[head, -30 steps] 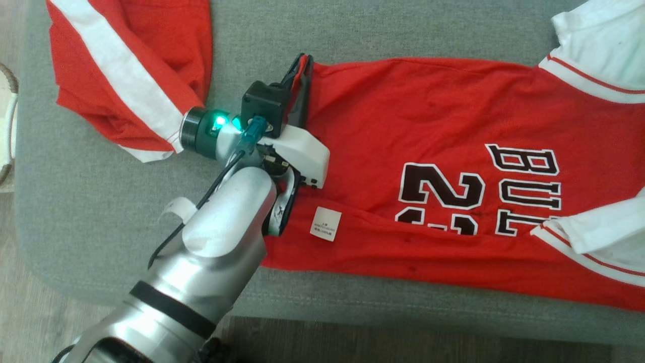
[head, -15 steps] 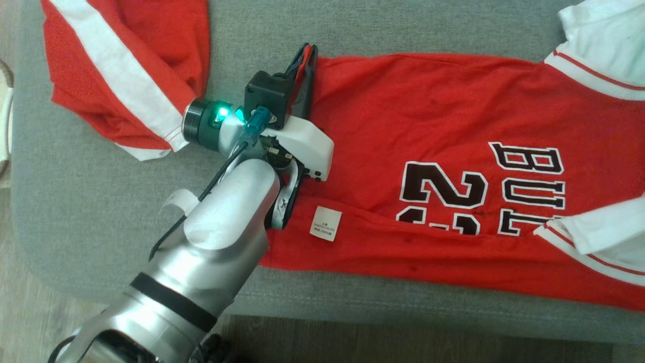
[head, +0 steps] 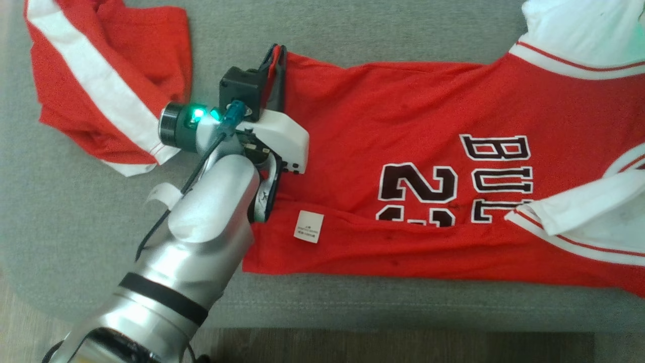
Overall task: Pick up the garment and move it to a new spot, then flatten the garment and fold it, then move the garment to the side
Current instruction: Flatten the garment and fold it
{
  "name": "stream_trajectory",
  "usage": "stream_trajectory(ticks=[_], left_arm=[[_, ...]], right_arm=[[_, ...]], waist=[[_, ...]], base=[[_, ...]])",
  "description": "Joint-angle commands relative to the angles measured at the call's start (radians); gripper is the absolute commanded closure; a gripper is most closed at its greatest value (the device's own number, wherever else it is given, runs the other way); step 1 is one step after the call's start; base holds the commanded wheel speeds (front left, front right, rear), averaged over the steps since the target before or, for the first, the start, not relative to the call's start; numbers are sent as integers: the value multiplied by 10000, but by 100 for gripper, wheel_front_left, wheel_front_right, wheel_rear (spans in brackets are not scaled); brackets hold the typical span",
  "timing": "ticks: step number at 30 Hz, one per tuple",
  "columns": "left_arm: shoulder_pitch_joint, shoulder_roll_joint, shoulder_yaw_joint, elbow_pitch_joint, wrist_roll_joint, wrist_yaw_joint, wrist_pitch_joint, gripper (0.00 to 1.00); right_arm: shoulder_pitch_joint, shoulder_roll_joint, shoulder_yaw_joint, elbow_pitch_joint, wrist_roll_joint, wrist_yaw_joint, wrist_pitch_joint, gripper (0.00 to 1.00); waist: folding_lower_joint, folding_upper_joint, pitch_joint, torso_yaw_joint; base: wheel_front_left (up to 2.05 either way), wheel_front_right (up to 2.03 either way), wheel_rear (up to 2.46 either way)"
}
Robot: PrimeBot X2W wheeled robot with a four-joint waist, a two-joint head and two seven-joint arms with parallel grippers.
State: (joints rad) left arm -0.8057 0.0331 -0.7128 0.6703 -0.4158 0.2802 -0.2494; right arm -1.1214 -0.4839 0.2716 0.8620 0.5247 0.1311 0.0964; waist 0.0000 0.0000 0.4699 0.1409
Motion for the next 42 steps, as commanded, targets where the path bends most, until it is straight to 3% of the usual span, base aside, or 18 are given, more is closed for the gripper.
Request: stream_trajectory(ticks=[1,20,32,42], left_arm=[[-357,283,371,-201,90,-64,-124,100],[826,666,1548,-275,395,-438,-124,100],[1840,1123,1148,68,692,-962,-121,100],[2229,1557,689,-69,850,-1240,112,100]], right_arm=[[165,-215,67,-382,129,-4,-228,100],[2580,-805,769,-1517,1559,-4,-1366,100],[4786,-1134,449,-2938,2432,-4,-186,100],[6582,-1530,-875,-4676,2328,-4,1412,100]], waist=[[0,0,-81,-104],[0,0,-1454,-534],[0,0,-2611,-581],[0,0,-3026,-714]], base=[[0,0,0],[0,0,0],[0,0,0],[0,0,0]])
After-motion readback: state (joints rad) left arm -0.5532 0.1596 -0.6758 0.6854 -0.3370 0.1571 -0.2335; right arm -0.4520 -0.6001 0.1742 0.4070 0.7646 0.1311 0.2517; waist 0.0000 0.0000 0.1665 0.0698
